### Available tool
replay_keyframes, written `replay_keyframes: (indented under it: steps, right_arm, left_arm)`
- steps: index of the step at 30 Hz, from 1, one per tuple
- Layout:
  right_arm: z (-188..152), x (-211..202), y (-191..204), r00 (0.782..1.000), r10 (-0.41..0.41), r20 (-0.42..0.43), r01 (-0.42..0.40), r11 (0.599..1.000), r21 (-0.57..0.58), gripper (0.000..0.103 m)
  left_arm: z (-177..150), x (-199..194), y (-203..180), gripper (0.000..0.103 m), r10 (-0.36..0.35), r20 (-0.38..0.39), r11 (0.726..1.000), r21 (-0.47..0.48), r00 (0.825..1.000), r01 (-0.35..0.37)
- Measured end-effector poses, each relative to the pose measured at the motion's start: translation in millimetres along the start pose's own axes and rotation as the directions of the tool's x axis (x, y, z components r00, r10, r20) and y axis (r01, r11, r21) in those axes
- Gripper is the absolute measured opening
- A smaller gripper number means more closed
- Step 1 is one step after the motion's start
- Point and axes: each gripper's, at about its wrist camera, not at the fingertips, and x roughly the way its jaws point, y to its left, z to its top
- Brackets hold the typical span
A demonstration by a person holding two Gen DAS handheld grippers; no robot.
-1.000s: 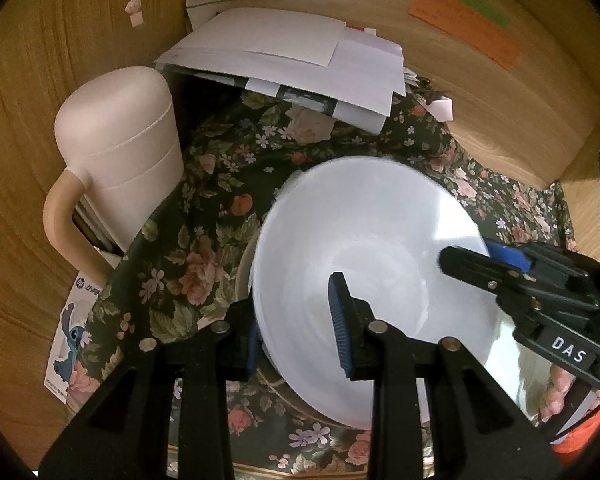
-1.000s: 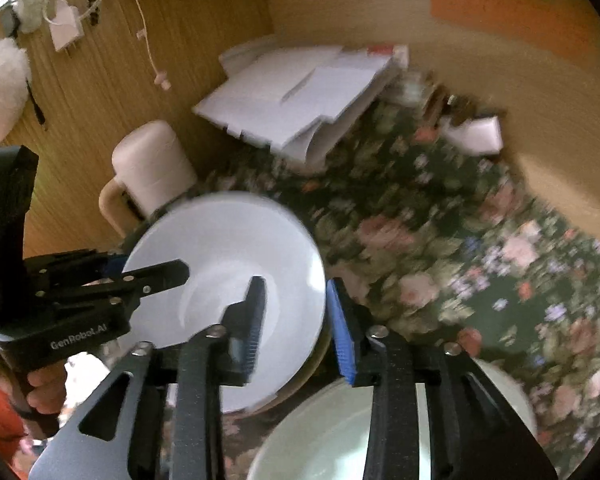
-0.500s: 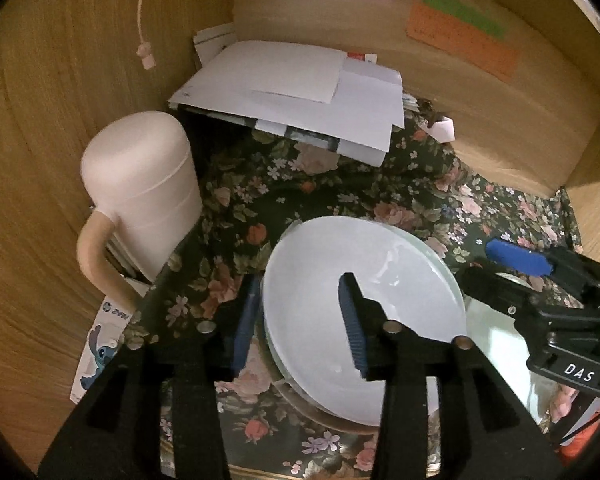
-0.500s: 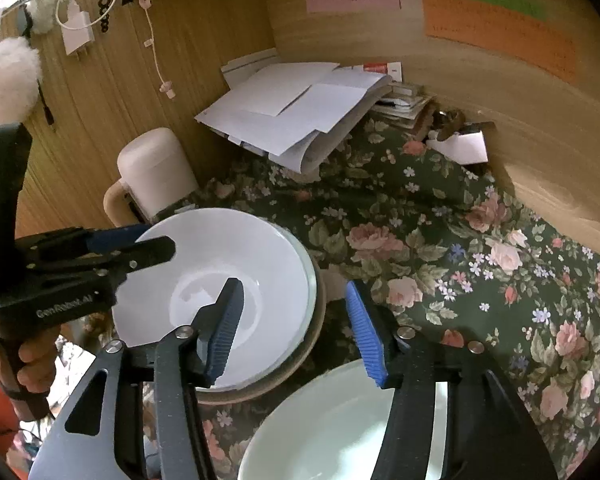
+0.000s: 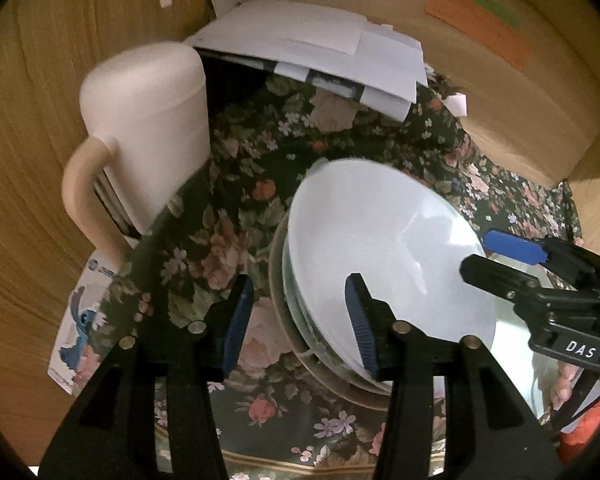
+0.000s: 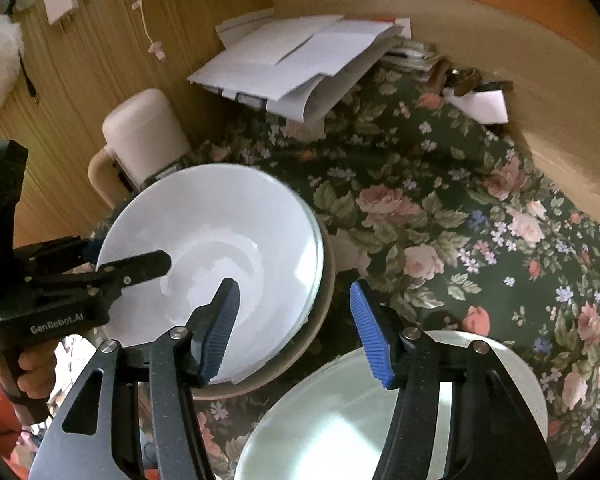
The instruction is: Organize plates and bowls
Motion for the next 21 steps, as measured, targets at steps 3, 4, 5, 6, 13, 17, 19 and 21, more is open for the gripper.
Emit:
replay_keyframes:
  steps: [3,4,5,6,13,17,19,21]
  right_arm:
    - [-2,7,0,1.000,0.007,-0.023,-0.007,1.000,0.003,0.054]
    - [-2,9,0,0.999,0.009,-0.031,-0.009,1.000,0.003,0.054]
    - [-2,11,0,0.999,0.010,-0.036,-0.009,1.000,0.003,0.054]
    - [-3,12,0,0.999,0.010,-0.042,-0.010,1.000,0.004,0.054]
    - [-3,26,-1,0.996,0.040,-0.083,-0.038,0.999,0.027,0.043]
    - [0,35,-1,0.994,0.048,-0.103,-0.043,0.998,0.045,0.036]
    - [0,35,-1,0.994,0.043,-0.104,-0.038,0.998,0.052,0.035]
    - [2,36,1,0.994,0.036,-0.105,-0.031,0.998,0.052,0.035]
  left_arm:
    - [-4,9,1,0.048,-0.025,-0.026,1.000,-0.009,0.999,0.025]
    - [-5,10,1,0.048,-0.031,-0.033,0.999,-0.013,0.999,0.031]
    - [-6,12,1,0.048,-0.040,-0.039,0.999,-0.017,0.998,0.039]
    - [-6,13,1,0.048,-0.047,-0.041,0.999,-0.019,0.998,0.046]
    - [-9,15,-2,0.045,-0.082,-0.034,0.997,-0.018,0.996,0.081]
    - [-9,15,-2,0.045,-0.081,-0.023,0.996,-0.029,0.996,0.080]
    - [-9,15,-2,0.045,-0.081,-0.020,0.996,-0.033,0.997,0.080]
    - [-8,14,-2,0.044,-0.077,-0.019,0.996,-0.043,0.997,0.077]
